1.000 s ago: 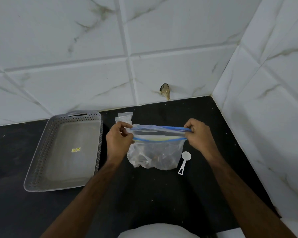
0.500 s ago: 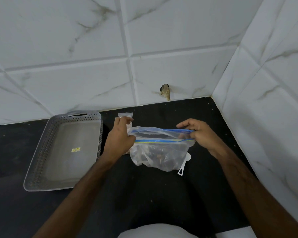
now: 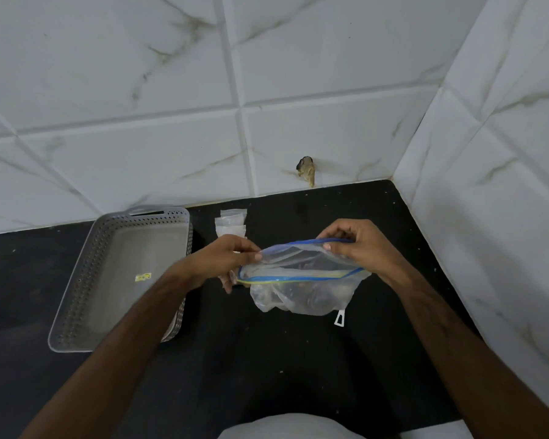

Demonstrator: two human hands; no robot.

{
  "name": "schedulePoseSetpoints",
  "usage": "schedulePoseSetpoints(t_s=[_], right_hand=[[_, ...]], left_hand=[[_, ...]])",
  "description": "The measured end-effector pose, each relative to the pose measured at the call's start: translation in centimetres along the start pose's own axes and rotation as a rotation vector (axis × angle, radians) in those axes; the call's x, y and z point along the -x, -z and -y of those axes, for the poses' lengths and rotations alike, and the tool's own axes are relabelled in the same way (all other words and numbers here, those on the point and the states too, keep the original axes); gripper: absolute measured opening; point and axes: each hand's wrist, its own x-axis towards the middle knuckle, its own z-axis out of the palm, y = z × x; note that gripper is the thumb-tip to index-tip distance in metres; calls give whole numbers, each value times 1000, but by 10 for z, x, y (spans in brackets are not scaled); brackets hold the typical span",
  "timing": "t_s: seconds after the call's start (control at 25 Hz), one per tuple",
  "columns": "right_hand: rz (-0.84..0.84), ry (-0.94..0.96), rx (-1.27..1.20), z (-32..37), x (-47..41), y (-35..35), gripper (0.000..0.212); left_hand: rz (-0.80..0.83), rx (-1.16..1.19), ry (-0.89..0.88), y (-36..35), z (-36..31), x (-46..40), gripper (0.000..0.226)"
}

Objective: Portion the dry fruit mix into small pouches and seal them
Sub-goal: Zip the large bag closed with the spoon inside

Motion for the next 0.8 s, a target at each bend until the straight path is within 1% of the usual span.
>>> schedulePoseSetpoints(t_s=[0.08,0.12,0.16,0.2,0.28,0.32,0.36,0.4,0.44,0.48,0.52,0.6,0.64,0.68,0.8], right_hand=[[-20,27,54,4,-1,3,26],[-31,35,84,6,-2,2,29],[-48,47,115,7,-2,1,30],[-73,65,143,8,-2,0,30],[-131,105,187,8,-1,-4,27],[-149,121,203,8,0,-5,25],[-149,135,215,8,2,-6,22],[-130,145,227,9,4,-6,20],[-103,146,235,11,5,-6,19],[-82,140,231,12,7,-5,19],[-81,137,214,12,7,-4,18],[-117,132,157,11,8,-1,15],[-133,122,135,11,8,0,14],[-139,109,120,10,7,1,13],[-104,66,81,11,4,2,13]], left_hand=[[102,17,-10,4,-1,5,24],[100,-4,-26,3,-3,6,23],[60,-51,-45,1,-5,7,22],[-24,-124,-61,-2,-7,6,20],[-311,-337,-76,-6,-10,1,20],[-465,-449,-90,-8,-10,-1,25],[-582,-559,-109,-8,-9,-2,28],[-663,-662,-123,-8,-8,-4,29],[-706,-726,-131,-8,-7,-4,29],[-704,-725,-122,-5,-7,-5,30],[-649,-661,-127,-3,-7,-5,32],[-444,-500,-170,2,-10,-1,35],[-372,-472,-217,2,-13,3,36],[-339,-441,-263,2,-16,7,37],[-361,-282,-392,4,-17,9,30]])
